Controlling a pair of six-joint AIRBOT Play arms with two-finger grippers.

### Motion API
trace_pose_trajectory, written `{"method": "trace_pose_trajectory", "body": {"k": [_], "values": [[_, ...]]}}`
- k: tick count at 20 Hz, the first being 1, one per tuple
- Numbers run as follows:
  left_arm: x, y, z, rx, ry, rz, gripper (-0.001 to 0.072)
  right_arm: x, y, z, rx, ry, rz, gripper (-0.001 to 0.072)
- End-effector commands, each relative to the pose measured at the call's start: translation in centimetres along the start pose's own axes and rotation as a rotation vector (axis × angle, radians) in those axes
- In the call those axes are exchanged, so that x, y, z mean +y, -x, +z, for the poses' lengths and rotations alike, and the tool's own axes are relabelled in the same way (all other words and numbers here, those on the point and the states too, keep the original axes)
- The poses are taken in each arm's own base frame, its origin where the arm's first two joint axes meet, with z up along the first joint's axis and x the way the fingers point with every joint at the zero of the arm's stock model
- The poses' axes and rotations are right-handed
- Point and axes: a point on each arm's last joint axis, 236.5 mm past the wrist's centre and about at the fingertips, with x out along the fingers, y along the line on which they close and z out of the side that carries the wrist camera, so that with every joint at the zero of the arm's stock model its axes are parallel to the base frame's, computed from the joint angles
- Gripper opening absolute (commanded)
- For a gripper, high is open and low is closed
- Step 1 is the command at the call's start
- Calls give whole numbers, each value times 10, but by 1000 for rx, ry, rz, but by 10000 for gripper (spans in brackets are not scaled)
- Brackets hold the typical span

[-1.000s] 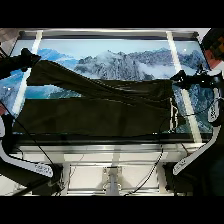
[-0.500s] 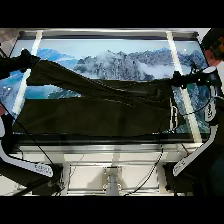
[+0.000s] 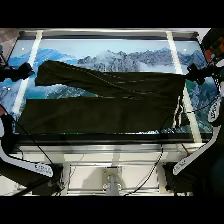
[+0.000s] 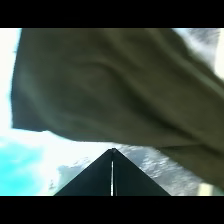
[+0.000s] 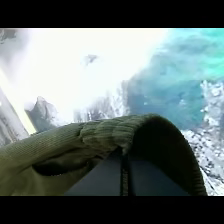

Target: Fold the clothes and pants, and hang the long-sleeved shirts on hangers.

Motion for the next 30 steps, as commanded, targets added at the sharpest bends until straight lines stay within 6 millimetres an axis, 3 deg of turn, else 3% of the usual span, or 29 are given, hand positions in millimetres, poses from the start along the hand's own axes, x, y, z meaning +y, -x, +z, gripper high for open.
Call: {"method": "trace_pose_trajectory", "body": {"k": [1,2,3,8,12,14,16,20,23,27,29,30], "values": [[18,0,-4,18,-28,74,101,2,-2,5,-28,1,-26,144],[20,0,-4,15,-30,79,360,6,-4,3,-23,7,-23,286],[20,-2,-5,18,-27,78,534,9,-5,-2,-10,17,-21,377],[35,-33,-23,67,7,78,540,29,-2,-42,154,85,59,389],[59,-61,-36,78,158,89,541,45,11,-86,343,134,148,390],[66,-70,-45,99,219,95,541,49,15,-96,390,133,168,390],[68,-75,-49,104,245,91,541,49,15,-96,388,132,169,390],[53,-84,-33,33,369,5,540,53,15,-96,384,131,181,389],[54,-86,-30,18,476,5,531,58,16,-96,387,127,202,389],[54,-86,-30,18,485,5,458,62,17,-97,388,123,218,389],[54,-86,-30,19,485,5,334,62,17,-96,386,123,218,388],[54,-87,-30,19,485,5,334,62,17,-96,384,123,219,388]]}}
